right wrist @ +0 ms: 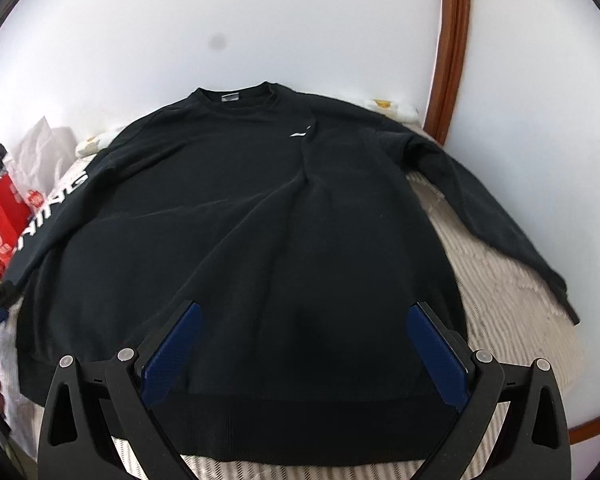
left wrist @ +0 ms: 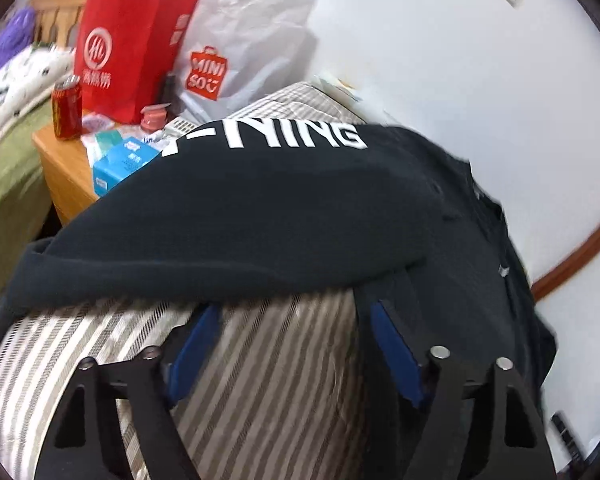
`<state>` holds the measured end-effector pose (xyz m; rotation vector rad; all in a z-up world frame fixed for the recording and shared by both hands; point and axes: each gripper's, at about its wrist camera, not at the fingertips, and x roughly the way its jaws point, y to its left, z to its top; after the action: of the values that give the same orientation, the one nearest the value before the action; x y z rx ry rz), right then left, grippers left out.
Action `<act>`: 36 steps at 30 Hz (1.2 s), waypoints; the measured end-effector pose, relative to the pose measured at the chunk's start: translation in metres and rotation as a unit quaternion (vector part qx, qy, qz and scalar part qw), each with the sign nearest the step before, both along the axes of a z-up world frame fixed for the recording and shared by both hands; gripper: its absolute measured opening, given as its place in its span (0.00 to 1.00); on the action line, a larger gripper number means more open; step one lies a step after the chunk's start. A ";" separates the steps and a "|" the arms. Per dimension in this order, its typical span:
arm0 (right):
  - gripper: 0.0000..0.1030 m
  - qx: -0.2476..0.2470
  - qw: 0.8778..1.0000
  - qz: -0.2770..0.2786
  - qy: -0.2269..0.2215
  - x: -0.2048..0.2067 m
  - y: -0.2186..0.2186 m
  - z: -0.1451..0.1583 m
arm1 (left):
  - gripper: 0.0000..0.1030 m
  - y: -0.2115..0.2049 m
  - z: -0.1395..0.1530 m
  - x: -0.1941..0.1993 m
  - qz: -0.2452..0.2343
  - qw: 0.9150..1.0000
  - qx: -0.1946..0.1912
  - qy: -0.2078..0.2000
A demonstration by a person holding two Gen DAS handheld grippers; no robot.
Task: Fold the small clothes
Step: 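Grasp the lettered sleeve of the black sweatshirt with the left gripper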
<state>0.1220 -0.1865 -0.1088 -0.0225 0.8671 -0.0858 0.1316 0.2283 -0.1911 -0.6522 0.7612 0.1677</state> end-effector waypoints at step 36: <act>0.98 -0.006 0.994 -0.106 -0.022 0.000 -0.159 0.003 | 0.07 -0.243 0.091 0.168 -0.190 0.956 0.222 -0.029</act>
<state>0.1218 -0.3451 -0.1054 0.0612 0.8228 -0.2901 0.2995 -0.0150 -0.0998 -0.0768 0.7471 -0.0343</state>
